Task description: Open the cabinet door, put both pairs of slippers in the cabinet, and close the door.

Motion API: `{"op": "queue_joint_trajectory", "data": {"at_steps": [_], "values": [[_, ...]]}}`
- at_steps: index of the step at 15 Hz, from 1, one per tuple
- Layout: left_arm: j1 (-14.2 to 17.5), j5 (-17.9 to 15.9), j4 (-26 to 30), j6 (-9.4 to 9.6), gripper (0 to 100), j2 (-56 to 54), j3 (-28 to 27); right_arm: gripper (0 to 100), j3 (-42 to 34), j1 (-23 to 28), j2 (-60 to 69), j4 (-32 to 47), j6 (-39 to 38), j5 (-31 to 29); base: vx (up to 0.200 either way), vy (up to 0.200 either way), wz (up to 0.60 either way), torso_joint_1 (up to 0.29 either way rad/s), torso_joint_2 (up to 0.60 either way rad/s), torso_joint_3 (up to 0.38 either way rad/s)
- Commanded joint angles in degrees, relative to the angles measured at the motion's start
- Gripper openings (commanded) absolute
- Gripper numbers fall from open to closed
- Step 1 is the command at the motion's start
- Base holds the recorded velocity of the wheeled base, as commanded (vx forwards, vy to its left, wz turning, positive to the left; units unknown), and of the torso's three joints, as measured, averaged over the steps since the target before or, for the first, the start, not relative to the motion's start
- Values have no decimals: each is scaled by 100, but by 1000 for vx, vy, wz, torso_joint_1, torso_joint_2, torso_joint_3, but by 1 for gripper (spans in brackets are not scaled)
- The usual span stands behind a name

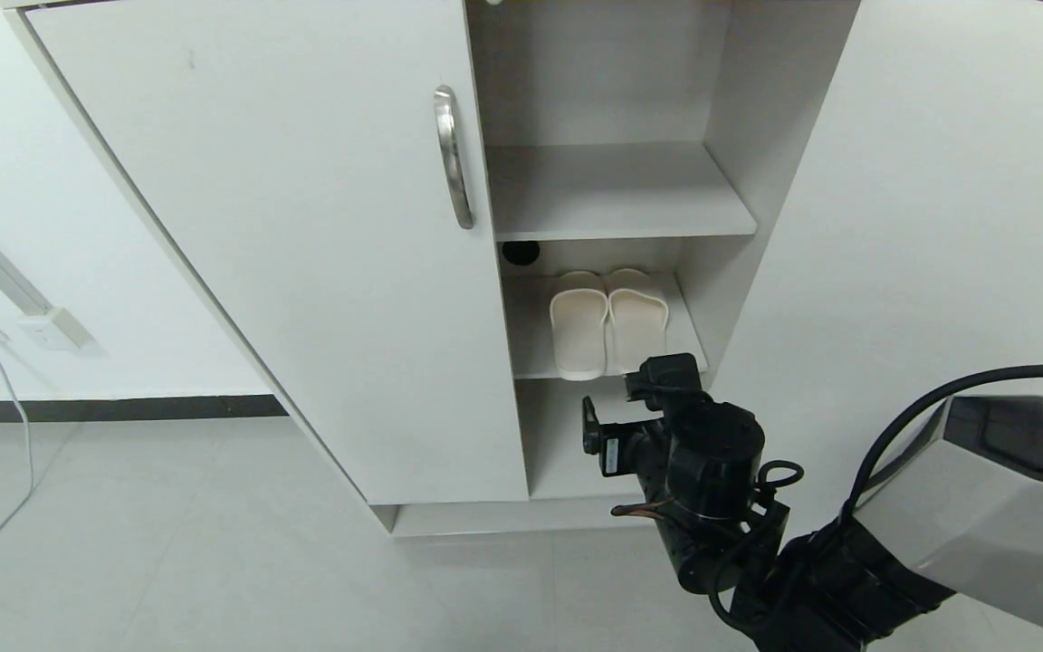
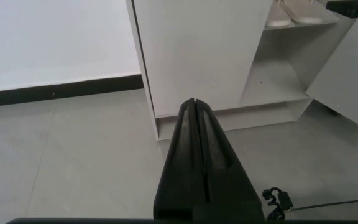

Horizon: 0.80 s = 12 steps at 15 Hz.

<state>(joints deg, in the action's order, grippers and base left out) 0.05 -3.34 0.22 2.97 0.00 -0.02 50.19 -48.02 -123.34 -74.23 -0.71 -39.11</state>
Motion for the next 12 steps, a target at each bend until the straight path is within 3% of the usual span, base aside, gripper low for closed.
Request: {"op": "queue_joint_trajectory", "data": {"at_steps": [1,9,12], "values": [[4,0,4,1,0,9,2,100,0,-15,-5,-4,0,0,0,0,0,0,0,0],[4,0,4,1,0,9,2,100,-159,-15,3,-4,0,87,0,0,0,0,0,0],[4,0,4,1,0,9,-6,100,-176,-15,-5,-13,0,96,0,0,0,2,1,154]]}}
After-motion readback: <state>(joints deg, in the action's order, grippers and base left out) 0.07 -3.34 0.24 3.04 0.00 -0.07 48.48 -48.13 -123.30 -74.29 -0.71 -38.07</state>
